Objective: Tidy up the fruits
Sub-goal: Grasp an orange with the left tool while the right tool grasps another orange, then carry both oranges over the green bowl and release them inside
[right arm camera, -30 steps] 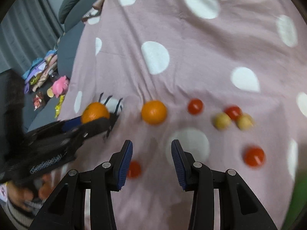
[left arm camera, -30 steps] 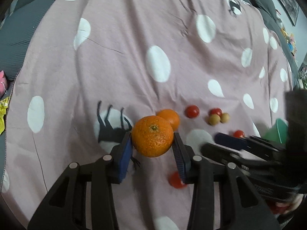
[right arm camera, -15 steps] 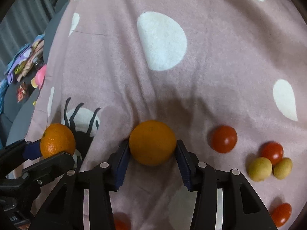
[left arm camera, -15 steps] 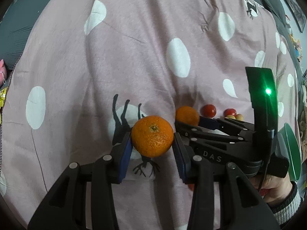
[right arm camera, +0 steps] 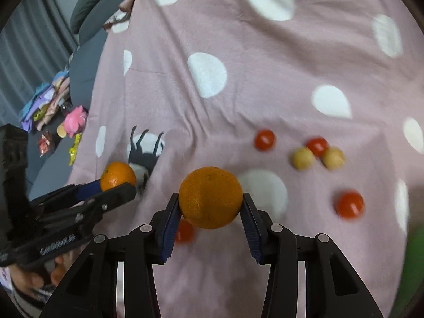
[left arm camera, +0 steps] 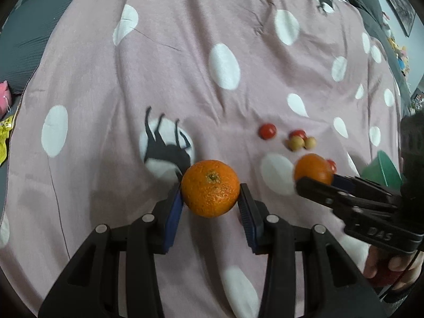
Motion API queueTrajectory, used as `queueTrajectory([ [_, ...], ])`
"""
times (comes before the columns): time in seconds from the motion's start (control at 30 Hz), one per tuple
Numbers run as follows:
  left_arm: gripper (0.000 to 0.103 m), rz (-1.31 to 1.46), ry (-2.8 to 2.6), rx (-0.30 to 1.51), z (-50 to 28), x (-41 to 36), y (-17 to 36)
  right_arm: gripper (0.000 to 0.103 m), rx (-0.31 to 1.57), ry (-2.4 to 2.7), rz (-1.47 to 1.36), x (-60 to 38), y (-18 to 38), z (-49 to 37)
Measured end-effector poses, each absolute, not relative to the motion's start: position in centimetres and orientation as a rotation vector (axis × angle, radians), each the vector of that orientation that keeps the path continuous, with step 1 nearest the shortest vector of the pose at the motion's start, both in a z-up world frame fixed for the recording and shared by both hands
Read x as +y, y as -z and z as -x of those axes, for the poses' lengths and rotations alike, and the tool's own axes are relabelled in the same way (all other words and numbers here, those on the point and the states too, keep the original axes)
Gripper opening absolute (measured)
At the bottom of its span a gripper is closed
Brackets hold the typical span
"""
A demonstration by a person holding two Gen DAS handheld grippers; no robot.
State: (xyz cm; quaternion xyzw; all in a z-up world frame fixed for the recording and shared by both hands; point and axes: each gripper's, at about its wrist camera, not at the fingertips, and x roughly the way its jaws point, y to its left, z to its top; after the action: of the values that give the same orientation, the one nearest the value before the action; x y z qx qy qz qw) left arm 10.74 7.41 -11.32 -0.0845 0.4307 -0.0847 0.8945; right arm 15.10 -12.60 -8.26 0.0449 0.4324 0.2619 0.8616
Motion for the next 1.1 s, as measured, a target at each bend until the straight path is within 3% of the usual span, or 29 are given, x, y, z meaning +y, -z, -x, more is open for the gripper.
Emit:
queueTrajectory([
  [0.5,0.041,0.103,0.334,0.894,-6.6,-0.2,9.2,0.047,0.837,-0.421,-0.241,-21.8,6.8,-6.2],
  [1.1,0.041,-0.079,0.652,0.824,-8.2,-16.8,5.0,0.047,0.655,-0.153,-0.349,-34.0,4.1,-1.9],
])
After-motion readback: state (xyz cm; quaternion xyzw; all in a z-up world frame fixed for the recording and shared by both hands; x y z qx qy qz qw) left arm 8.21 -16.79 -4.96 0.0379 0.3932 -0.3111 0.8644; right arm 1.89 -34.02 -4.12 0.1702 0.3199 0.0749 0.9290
